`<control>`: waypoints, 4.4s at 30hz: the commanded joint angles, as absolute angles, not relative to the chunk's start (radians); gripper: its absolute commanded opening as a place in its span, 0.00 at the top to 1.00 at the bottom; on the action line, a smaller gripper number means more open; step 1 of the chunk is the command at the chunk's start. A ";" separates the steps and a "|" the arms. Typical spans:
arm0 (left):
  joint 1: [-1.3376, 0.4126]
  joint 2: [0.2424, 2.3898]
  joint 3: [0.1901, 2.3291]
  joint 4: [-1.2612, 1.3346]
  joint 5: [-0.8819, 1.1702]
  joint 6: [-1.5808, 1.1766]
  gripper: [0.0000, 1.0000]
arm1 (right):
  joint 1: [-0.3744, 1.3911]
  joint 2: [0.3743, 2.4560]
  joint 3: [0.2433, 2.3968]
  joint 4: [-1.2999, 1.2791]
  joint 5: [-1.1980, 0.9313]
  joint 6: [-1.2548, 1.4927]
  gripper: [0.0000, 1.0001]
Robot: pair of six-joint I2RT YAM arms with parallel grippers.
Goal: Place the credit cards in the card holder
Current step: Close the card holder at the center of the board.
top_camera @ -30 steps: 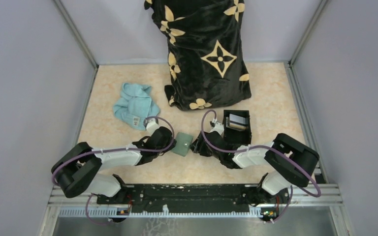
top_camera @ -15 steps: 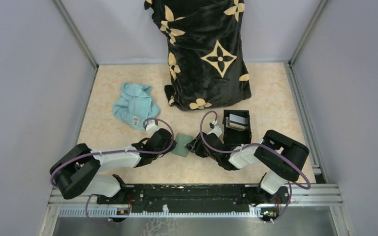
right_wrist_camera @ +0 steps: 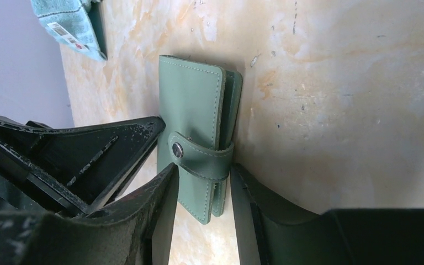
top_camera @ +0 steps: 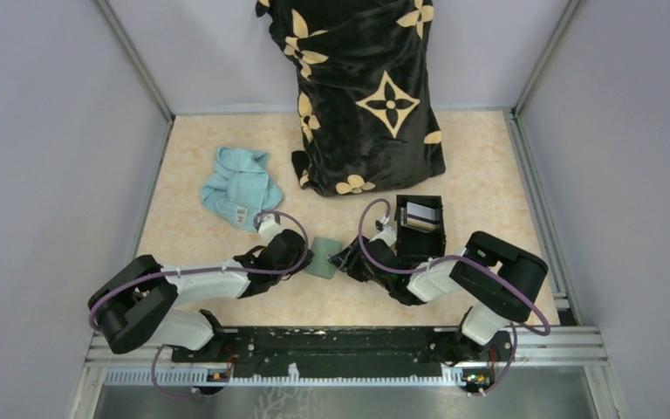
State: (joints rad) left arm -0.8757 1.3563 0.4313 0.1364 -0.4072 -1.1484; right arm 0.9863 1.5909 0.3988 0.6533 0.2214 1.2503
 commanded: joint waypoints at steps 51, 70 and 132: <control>-0.904 1.395 0.387 0.012 -0.369 -1.142 0.70 | 0.962 1.691 0.466 0.507 0.189 1.323 0.53; -0.905 1.419 0.401 0.019 -0.389 -1.148 0.69 | 0.948 1.807 0.484 0.464 0.056 1.271 0.55; -0.906 1.413 0.422 -0.022 -0.416 -1.147 0.70 | 0.955 1.929 0.496 0.464 0.004 1.205 1.00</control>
State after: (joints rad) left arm -0.8902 1.3743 0.4469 0.1059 -0.5369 -1.1549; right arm 0.9260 1.8519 0.5323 0.8345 0.0891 1.2747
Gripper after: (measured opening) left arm 0.304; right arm 0.244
